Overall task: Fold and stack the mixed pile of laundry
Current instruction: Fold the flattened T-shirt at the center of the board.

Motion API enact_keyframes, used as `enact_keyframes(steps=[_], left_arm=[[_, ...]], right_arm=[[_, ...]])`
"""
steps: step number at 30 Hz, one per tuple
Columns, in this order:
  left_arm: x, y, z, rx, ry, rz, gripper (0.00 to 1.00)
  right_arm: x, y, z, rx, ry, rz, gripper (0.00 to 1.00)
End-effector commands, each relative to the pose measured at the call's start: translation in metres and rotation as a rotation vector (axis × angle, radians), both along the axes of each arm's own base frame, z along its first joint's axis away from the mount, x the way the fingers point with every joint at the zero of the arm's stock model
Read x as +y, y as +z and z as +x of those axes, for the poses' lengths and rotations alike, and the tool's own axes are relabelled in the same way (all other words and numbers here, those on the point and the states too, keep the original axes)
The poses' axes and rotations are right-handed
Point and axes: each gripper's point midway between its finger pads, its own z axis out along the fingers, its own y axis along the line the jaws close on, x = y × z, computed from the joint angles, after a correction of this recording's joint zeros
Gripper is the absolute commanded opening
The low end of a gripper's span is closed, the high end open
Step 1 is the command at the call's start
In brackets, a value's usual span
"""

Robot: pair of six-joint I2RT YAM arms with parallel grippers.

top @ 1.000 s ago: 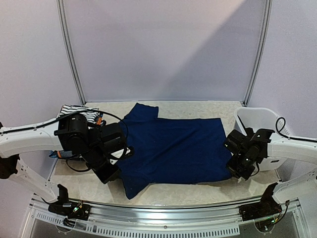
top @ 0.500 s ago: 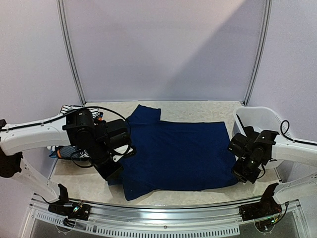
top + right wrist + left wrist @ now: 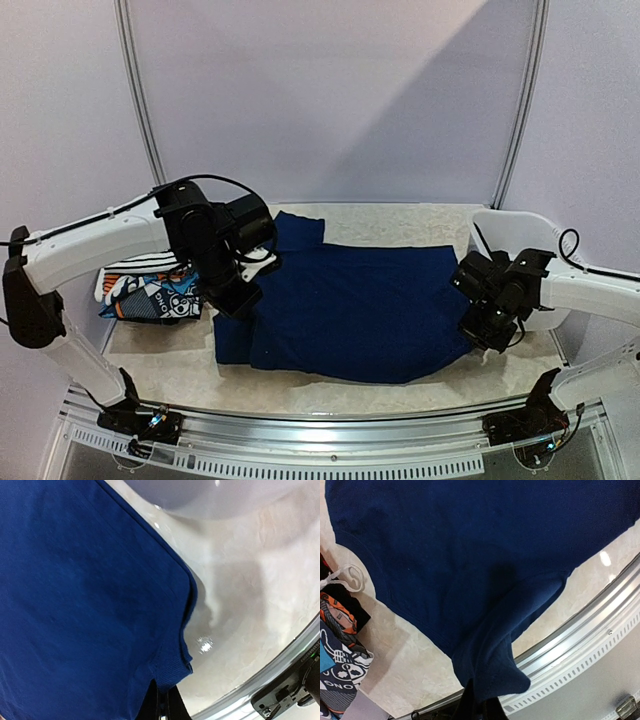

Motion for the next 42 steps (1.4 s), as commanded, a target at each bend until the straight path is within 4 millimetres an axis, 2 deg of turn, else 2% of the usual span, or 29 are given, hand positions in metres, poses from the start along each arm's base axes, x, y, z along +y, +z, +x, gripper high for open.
enact_keyframes(steps=[1, 7, 13, 19, 27, 32, 42], left_arm=[[0.006, 0.004, 0.027, -0.028, 0.029, 0.034, 0.00], [0.004, 0.006, 0.059, -0.052, 0.068, 0.026, 0.00], [0.009, 0.007, 0.094, -0.076, 0.093, 0.037, 0.00], [0.006, 0.002, 0.117, -0.076, 0.071, 0.068, 0.00], [0.011, -0.004, 0.146, -0.086, 0.082, 0.106, 0.00], [0.012, -0.012, 0.158, -0.085, 0.071, 0.132, 0.00], [0.019, -0.025, 0.178, -0.122, 0.040, 0.210, 0.00]], right_arm=[[-0.009, 0.021, 0.033, -0.138, -0.052, -0.073, 0.00], [0.007, 0.020, 0.060, -0.198, -0.043, -0.027, 0.00], [-0.005, 0.023, 0.081, -0.208, -0.088, -0.060, 0.00], [-0.013, 0.026, 0.099, -0.198, -0.104, -0.088, 0.00], [-0.017, 0.018, 0.115, -0.174, -0.126, -0.086, 0.00], [-0.018, 0.010, 0.124, -0.144, -0.124, -0.098, 0.00], [-0.022, -0.009, 0.121, -0.096, -0.135, -0.113, 0.00]])
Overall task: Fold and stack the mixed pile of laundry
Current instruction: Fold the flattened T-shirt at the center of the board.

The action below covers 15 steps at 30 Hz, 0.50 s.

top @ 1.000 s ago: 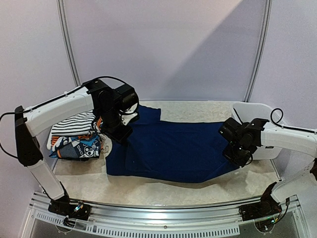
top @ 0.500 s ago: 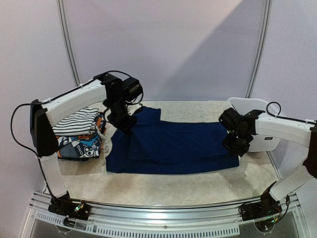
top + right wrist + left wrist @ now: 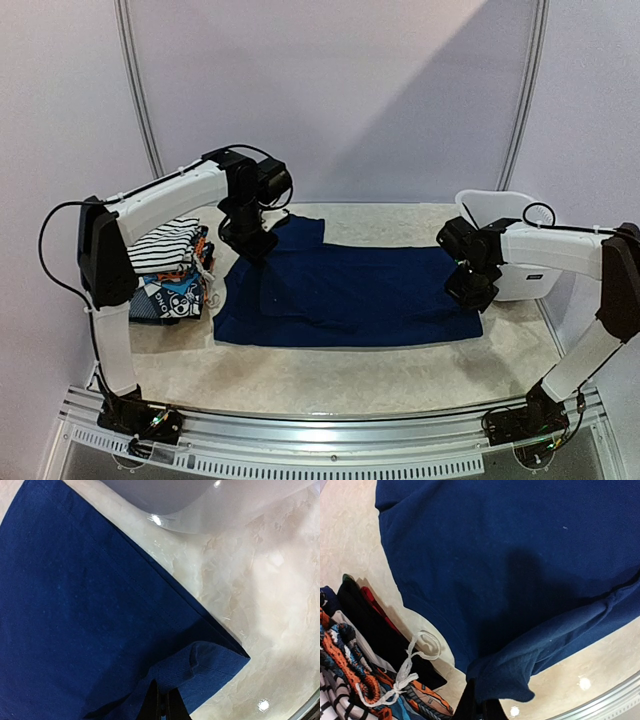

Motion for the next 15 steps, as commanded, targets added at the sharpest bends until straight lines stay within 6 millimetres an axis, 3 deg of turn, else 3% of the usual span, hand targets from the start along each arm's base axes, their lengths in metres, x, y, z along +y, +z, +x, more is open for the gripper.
enact_keyframes(steps=[1, 15], left_arm=[[0.013, -0.003, 0.015, -0.024, -0.021, 0.086, 0.00], [0.028, -0.020, 0.023, -0.028, 0.032, 0.137, 0.00]], right_arm=[[-0.013, 0.000, 0.011, -0.045, -0.039, -0.029, 0.00], [-0.025, -0.009, -0.001, -0.155, -0.140, 0.022, 0.00]])
